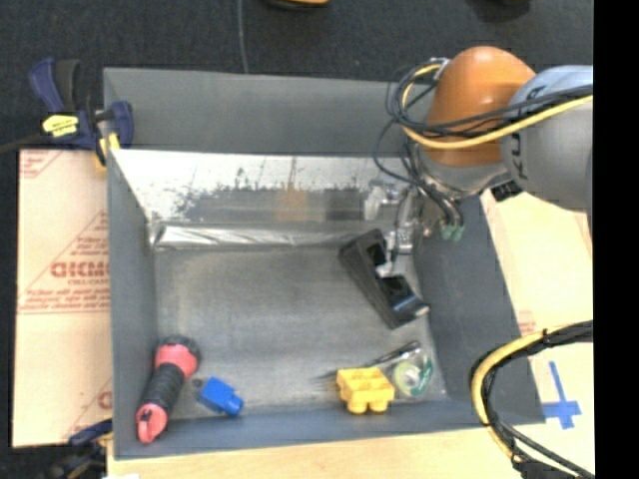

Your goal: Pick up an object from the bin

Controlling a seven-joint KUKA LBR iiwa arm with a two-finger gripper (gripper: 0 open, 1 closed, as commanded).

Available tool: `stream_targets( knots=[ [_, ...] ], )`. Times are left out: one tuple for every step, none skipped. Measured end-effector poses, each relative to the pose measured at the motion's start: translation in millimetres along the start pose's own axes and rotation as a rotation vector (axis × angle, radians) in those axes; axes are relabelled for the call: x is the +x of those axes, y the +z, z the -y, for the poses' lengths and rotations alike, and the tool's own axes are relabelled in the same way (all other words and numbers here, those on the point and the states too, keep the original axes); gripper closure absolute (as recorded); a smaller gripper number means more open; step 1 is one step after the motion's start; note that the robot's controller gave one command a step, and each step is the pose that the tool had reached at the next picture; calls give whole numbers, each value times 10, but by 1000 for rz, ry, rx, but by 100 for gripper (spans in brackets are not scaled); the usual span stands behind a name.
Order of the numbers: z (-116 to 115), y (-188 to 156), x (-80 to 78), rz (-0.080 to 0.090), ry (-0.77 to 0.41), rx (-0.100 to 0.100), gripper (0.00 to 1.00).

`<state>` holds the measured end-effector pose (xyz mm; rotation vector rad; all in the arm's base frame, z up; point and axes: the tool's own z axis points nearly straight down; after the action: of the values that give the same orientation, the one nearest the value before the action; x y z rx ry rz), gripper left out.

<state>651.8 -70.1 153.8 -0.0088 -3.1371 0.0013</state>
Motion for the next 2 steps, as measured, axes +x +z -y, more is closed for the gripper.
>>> stream_targets(
  knots=[
    [0, -48, -10, 6, -1, 1, 0],
    [224, 623, 99, 24, 11, 2, 0]
  ],
)
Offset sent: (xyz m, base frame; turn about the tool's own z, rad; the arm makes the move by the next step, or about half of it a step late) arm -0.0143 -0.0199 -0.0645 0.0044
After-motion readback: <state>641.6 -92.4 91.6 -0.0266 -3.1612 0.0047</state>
